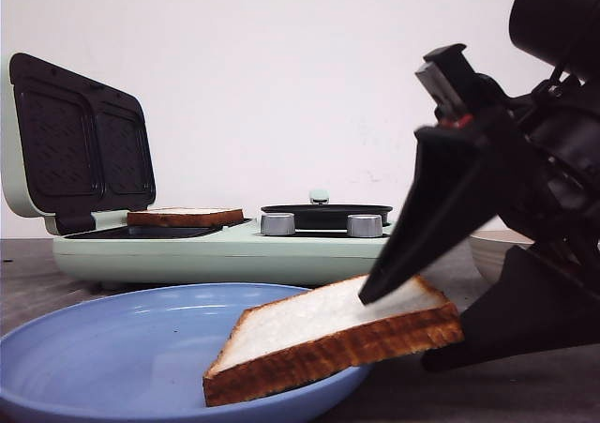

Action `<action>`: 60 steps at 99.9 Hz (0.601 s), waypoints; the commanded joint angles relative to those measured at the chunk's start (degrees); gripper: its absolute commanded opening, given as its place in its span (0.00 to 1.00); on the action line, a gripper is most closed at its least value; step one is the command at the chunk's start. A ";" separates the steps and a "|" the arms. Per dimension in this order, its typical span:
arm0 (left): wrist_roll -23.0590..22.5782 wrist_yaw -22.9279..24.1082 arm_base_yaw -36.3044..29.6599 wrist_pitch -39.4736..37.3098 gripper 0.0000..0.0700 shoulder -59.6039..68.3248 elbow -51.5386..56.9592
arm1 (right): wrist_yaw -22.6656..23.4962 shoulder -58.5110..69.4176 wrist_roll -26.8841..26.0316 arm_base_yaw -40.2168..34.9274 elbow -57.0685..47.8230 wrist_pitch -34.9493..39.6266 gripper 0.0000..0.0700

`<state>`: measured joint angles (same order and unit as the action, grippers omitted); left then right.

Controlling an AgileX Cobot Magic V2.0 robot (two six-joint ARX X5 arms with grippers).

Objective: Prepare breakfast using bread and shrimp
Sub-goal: 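Reach the right gripper to the remaining bread slice and grasp its crust, then lift the bread slice and carry it over the grill plate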

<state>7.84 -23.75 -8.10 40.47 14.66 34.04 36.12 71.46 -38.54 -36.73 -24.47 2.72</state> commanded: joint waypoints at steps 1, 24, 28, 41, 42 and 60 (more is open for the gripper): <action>-0.94 0.20 0.00 -0.79 0.12 0.04 0.15 | -0.22 1.05 -0.46 -0.66 0.07 -0.57 0.20; -0.94 0.20 0.00 -0.79 0.12 0.04 0.15 | -0.33 1.16 -0.46 -0.63 0.07 -0.70 0.00; -0.94 0.20 0.00 -0.81 0.12 0.04 0.15 | -0.33 1.09 -0.44 -0.66 0.07 -0.70 0.00; -0.94 0.20 0.00 -0.79 0.12 0.04 0.15 | -0.02 0.28 -0.48 -0.63 0.04 -1.66 0.00; -0.94 0.20 0.00 -0.79 0.12 0.04 0.15 | -0.02 0.17 -0.50 -0.63 0.04 -1.75 0.00; -0.98 0.20 0.00 -0.79 0.12 0.04 0.15 | 0.57 -2.43 -1.99 -0.59 0.02 -2.93 0.00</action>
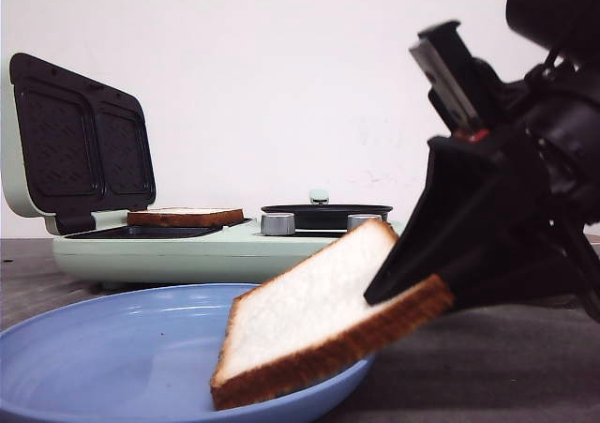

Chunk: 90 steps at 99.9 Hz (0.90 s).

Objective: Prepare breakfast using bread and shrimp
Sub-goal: 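Lift the bread slice and carry it over the grill plate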

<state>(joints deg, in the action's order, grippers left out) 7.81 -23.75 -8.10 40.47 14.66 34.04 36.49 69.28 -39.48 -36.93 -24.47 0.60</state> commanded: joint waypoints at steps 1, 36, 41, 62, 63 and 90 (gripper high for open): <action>-0.96 0.20 0.00 -0.79 0.12 0.04 0.15 | 0.22 -0.37 -1.14 -0.39 0.02 -0.85 0.00; -0.96 0.20 0.00 -0.79 0.12 0.04 0.15 | 2.75 -3.91 -4.48 -0.39 -2.89 -2.34 0.00; -0.96 0.20 0.00 -0.81 0.12 0.04 0.15 | 2.67 -3.91 -4.76 -0.39 -4.31 -2.32 0.00; -0.96 0.17 0.00 -0.81 0.12 0.04 0.15 | 1.40 -2.91 -4.90 -0.26 -12.66 -2.21 0.00; -0.96 0.17 0.00 -0.81 0.12 0.04 0.15 | 1.38 -2.78 -4.90 -0.20 -13.14 -2.19 0.00; -0.94 0.17 0.00 -0.81 0.12 0.04 0.15 | 1.66 8.11 -4.50 0.46 -27.17 -1.88 0.00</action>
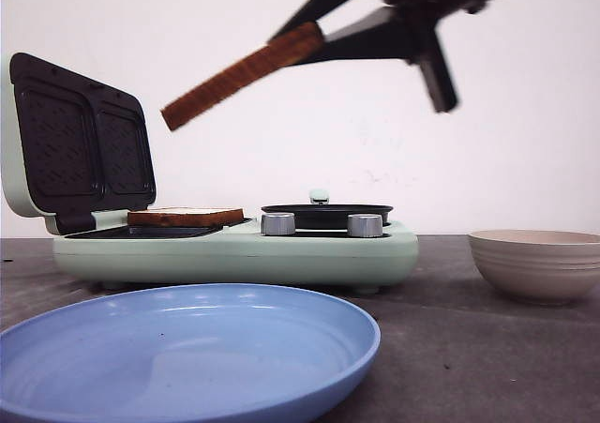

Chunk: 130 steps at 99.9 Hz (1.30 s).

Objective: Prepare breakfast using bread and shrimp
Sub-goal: 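Lift the bread slice and carry it over the grill plate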

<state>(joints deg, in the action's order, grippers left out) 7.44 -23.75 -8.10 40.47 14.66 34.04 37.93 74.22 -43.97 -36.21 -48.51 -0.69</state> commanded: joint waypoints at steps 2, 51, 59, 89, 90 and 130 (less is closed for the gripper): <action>-0.57 0.17 0.00 -0.81 0.12 0.04 0.15 | 0.24 4.31 0.00 -0.26 -4.20 -0.59 0.00; -0.59 0.17 0.00 -0.96 0.12 0.04 0.15 | 2.23 32.02 -2.93 -0.92 -28.76 -0.81 0.00; -0.68 0.17 0.00 -1.03 0.12 0.04 0.15 | 2.62 35.43 -4.26 -1.18 -31.89 -1.07 0.00; -0.92 0.20 0.00 -1.03 0.12 0.04 0.15 | 3.26 43.54 -12.63 -2.23 -36.74 -8.26 0.00; -0.94 0.17 0.00 -1.05 0.12 0.04 0.15 | 3.26 43.71 -12.81 -2.29 -36.74 -8.39 0.00; -0.98 0.17 0.00 -1.07 0.12 0.04 0.15 | -2.45 45.79 -15.23 -4.98 -36.74 -6.40 0.00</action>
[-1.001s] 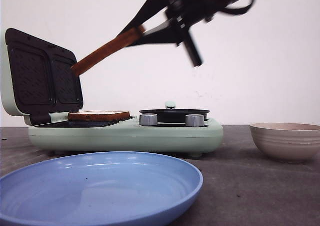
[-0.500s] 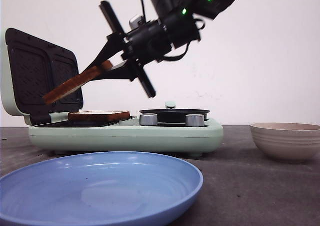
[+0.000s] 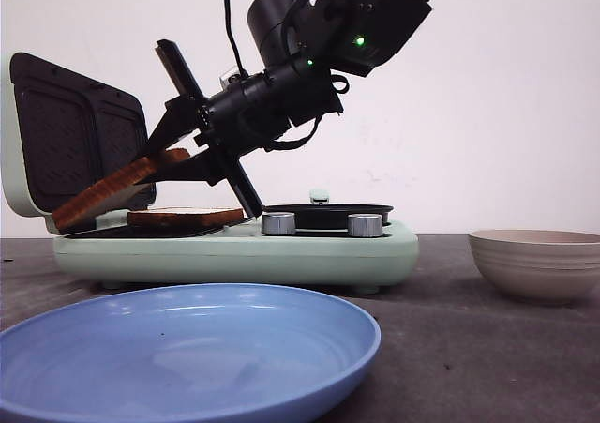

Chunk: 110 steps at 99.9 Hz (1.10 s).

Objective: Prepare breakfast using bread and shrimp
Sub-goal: 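Lift the bread slice and carry it over the grill plate, then lower the bread beside the first slice and open the right gripper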

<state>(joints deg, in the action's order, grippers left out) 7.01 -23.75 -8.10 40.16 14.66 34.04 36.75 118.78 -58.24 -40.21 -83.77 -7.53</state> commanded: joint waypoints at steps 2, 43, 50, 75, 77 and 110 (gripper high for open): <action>-0.55 0.20 0.00 -0.76 0.12 0.04 0.15 | -1.95 1.22 -0.96 -1.11 -1.49 0.81 0.00; -0.52 0.17 0.00 -0.74 0.12 0.04 0.15 | -8.72 1.25 -0.90 -2.12 -1.49 2.51 0.00; -0.52 0.17 0.00 -0.76 0.12 0.04 0.15 | -9.29 1.25 -0.11 -1.90 -1.49 2.93 0.01; -0.52 0.17 0.00 -0.76 0.12 0.04 0.15 | -12.48 1.25 1.92 -1.36 -1.49 4.15 0.29; -0.55 0.17 0.00 -0.74 0.12 0.04 0.15 | -12.55 1.25 2.05 -1.29 -1.49 4.15 0.29; -1.01 0.20 0.00 -0.74 0.12 0.04 0.15 | -15.28 1.25 4.98 -0.63 -1.49 4.57 0.32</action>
<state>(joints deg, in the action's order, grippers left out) 6.79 -23.75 -8.10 40.16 14.66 34.04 23.57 118.78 -57.23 -41.67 -83.85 -2.39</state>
